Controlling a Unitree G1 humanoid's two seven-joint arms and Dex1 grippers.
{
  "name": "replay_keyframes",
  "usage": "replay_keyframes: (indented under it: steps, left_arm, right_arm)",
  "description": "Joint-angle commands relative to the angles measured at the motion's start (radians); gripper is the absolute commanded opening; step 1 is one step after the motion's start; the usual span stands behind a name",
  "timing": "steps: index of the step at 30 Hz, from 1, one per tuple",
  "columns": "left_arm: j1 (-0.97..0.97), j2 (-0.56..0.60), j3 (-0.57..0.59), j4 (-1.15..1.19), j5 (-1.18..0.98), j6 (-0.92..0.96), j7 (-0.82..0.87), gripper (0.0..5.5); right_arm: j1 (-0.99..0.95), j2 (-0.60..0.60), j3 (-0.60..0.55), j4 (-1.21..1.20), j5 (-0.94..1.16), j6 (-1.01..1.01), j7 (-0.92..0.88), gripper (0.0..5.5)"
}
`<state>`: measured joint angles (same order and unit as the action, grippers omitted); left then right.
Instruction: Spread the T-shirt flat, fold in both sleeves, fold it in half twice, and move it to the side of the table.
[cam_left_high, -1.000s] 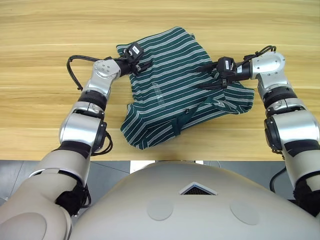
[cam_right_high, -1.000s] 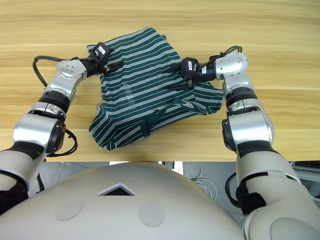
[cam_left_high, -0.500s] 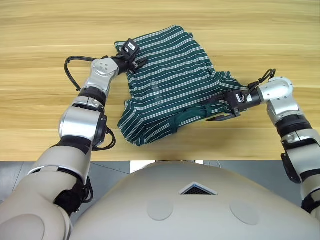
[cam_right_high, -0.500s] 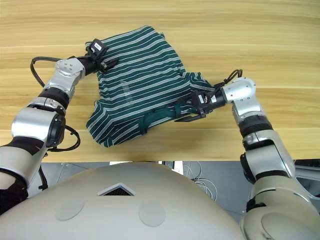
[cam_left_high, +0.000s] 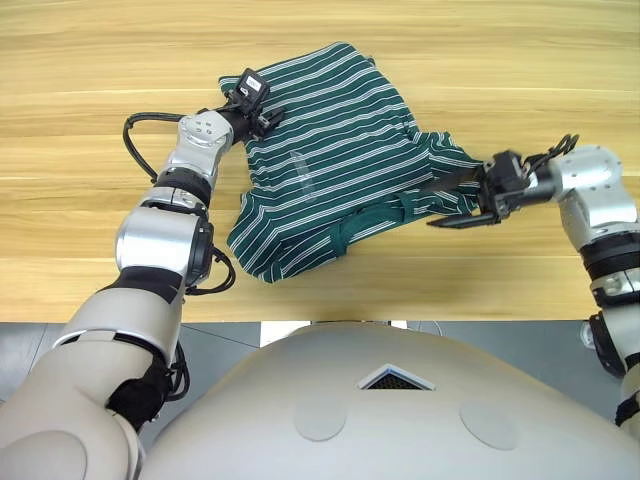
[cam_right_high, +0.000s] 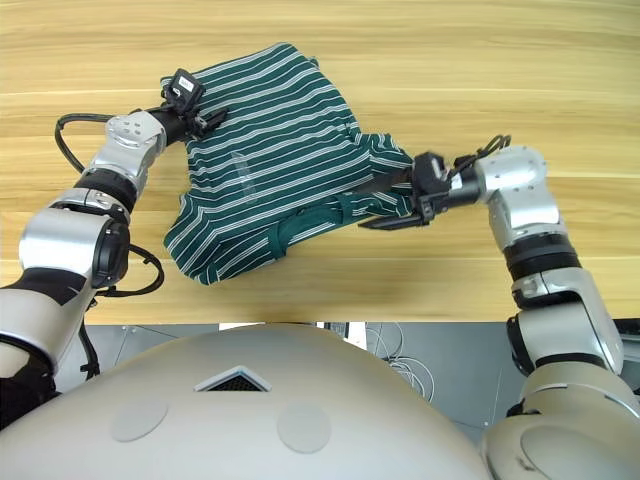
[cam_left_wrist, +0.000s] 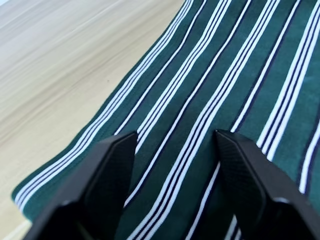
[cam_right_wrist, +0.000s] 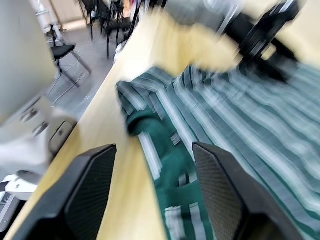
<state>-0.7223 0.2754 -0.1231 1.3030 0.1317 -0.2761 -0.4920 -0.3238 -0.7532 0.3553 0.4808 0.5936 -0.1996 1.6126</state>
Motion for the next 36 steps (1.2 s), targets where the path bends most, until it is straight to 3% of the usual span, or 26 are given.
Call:
replay_keyframes:
  steps: [1,6,11,24,31,36]
  left_arm:
    - [-0.011,-0.011,-0.001,0.015,0.025,0.004,-0.005,2.75]
    - [-0.013,-0.027,-0.003,0.014,0.027,-0.003,-0.021,2.75]
    - [-0.026,-0.047,-0.003,0.014,0.031,-0.001,-0.030,2.75]
    - [-0.037,-0.050,0.006,0.021,0.051,0.021,-0.004,2.75]
    - [-0.039,-0.039,0.012,0.028,0.056,0.036,0.015,2.75]
    - [-0.044,-0.030,0.017,0.033,0.057,0.046,0.032,2.75]
  right_arm:
    - [-0.196,0.130,-0.064,0.191,-0.128,-0.079,-0.123,2.84]
    - [-0.310,0.284,0.041,0.537,-0.556,-0.403,-0.505,2.84]
    - [-0.341,0.317,0.061,0.678,-0.732,-0.547,-0.658,2.84]
    - [-0.245,0.257,-0.061,0.675,-0.591,-0.556,-0.089,2.84]
    - [-0.186,0.259,-0.096,0.594,-0.553,-0.555,-0.015,2.84]
    - [-0.076,0.177,0.028,0.437,-0.491,-0.522,0.002,2.84]
